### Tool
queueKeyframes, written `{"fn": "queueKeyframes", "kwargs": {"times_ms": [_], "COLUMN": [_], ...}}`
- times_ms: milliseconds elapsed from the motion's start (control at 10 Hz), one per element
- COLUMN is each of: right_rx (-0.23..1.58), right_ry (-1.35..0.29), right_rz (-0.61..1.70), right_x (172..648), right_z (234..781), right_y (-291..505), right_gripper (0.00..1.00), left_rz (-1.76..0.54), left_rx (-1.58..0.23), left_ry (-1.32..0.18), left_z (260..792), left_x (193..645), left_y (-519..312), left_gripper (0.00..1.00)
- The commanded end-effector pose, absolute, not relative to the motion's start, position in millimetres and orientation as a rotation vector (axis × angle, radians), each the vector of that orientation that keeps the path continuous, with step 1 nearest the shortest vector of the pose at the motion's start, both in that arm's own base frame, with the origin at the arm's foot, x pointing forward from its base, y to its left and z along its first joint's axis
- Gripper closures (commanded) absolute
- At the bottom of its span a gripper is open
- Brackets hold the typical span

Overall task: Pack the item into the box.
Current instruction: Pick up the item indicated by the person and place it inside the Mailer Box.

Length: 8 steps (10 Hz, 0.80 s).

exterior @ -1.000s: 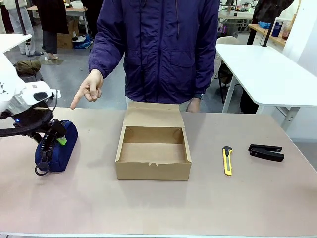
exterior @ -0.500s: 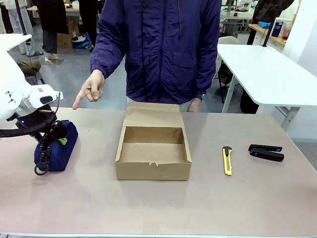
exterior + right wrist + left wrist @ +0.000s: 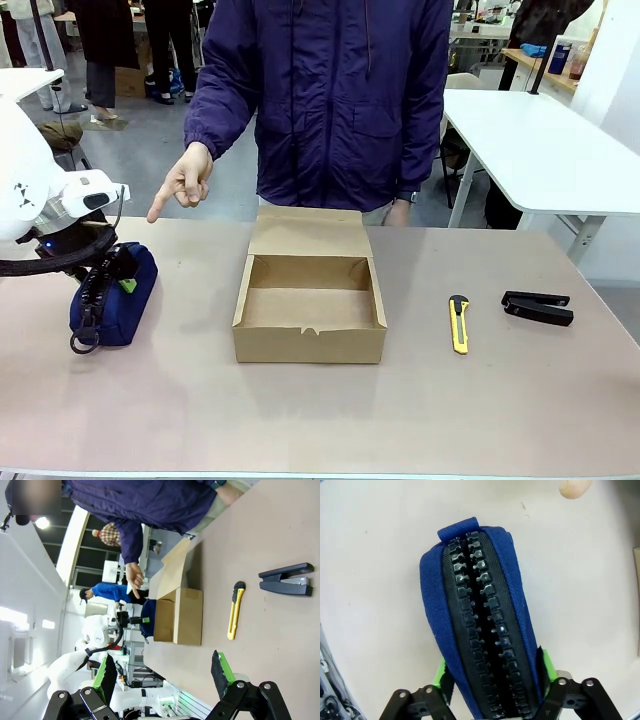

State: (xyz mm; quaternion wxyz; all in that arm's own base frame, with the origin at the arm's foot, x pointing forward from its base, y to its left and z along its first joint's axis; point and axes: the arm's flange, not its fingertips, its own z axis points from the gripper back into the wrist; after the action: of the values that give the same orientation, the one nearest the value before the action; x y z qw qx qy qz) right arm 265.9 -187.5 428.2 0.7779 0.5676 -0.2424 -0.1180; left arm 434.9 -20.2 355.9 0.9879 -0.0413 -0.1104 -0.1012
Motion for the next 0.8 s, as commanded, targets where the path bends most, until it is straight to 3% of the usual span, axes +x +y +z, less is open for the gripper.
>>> {"fn": "queueKeyframes", "kwargs": {"times_ms": [0,100,200,700], "right_rx": [1.234,1.234,1.234,1.234], "right_ry": [-0.549,-0.549,-0.549,-0.549], "right_rz": [-0.234,-0.234,-0.234,-0.234], "right_x": [269.5,269.5,269.5,269.5], "right_z": [429.7,429.7,429.7,429.7], "right_y": [-188.6,-188.6,-188.6,-188.6], "right_gripper": [0.00,0.00,0.00,0.00], "left_rz": [-0.183,-0.183,-0.185,-0.219], "left_rx": [-0.060,-0.051,-0.044,-0.034], "left_ry": [-0.215,-0.203,-0.197,-0.171], "left_z": [358.4,357.9,357.7,363.3], "left_x": [436.5,436.2,435.6,430.9], "left_y": [-20.8,-21.1,-20.6,-18.3], "left_gripper": [1.00,0.64,1.00,1.00]}}
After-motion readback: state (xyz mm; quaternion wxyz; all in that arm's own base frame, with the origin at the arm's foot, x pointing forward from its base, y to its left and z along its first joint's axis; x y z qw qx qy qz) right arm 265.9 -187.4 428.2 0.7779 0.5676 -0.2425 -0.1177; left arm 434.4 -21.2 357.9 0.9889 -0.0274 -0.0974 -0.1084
